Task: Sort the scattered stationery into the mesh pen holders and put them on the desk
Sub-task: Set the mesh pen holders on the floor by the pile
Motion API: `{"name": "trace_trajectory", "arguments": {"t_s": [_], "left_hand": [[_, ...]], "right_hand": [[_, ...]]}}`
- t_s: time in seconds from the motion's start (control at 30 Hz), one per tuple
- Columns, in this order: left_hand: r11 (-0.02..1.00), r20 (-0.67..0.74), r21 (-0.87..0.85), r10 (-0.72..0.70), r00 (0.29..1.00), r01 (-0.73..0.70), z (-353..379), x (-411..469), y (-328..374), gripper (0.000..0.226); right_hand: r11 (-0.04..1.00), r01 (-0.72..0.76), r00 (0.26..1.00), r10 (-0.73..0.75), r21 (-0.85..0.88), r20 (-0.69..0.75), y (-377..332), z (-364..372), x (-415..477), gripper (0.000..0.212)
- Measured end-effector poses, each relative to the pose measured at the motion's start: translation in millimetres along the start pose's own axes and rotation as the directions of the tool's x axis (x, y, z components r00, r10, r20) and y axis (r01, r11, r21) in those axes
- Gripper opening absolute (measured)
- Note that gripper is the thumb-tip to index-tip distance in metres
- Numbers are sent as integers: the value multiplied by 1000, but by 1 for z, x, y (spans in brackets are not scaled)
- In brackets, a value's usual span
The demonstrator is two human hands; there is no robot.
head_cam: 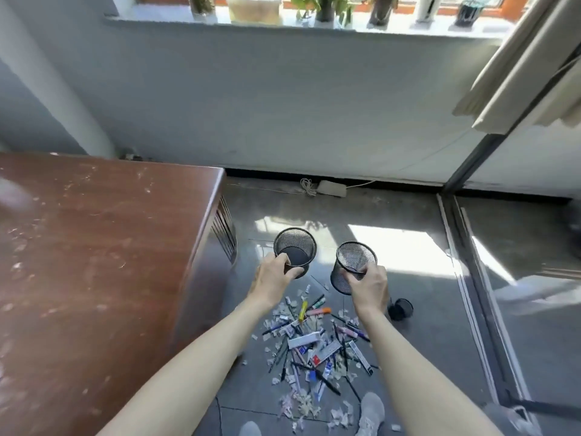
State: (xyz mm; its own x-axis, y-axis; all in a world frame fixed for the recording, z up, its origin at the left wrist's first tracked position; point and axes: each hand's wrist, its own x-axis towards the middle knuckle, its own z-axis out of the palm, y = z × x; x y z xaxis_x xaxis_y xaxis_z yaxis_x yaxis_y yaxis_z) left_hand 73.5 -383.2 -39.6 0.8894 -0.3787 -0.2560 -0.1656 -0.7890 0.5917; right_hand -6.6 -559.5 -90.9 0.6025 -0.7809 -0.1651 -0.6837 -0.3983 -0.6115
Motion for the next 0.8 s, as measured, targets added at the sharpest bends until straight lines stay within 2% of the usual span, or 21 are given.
{"name": "trace_trajectory", "arguments": {"t_s": [0.13,0.3,0.37,0.47,0.53,0.63,0.8], "left_hand": [[997,106,-33,-59,993,63,87,13,53,34],[987,269,-87,-106,957,134,195,31,116,31],[977,345,-113,-134,929,183,248,45,137,27],[965,383,-108,-180,906,237,316,62,137,39],[959,406,-87,-213,889,270,367,75,136,36],[966,411,-33,-220,885,256,434,91,133,32],[949,441,3,-284,852,315,556,114,102,42]], "right_hand": [[996,-89,996,88,21,32,90,-27,34,26],[972,-230,973,228,51,49,195,-57,79,24],[957,-284,958,281,55,47,244,-58,103,31],[935,-349,936,344,70,75,298,-48,126,55],[890,-444,896,439,105,69,337,-37,141,59],[763,-610,791,603,211,105,396,-15,166,49],[547,-768,627,748,334,216,499,38,198,54]]}}
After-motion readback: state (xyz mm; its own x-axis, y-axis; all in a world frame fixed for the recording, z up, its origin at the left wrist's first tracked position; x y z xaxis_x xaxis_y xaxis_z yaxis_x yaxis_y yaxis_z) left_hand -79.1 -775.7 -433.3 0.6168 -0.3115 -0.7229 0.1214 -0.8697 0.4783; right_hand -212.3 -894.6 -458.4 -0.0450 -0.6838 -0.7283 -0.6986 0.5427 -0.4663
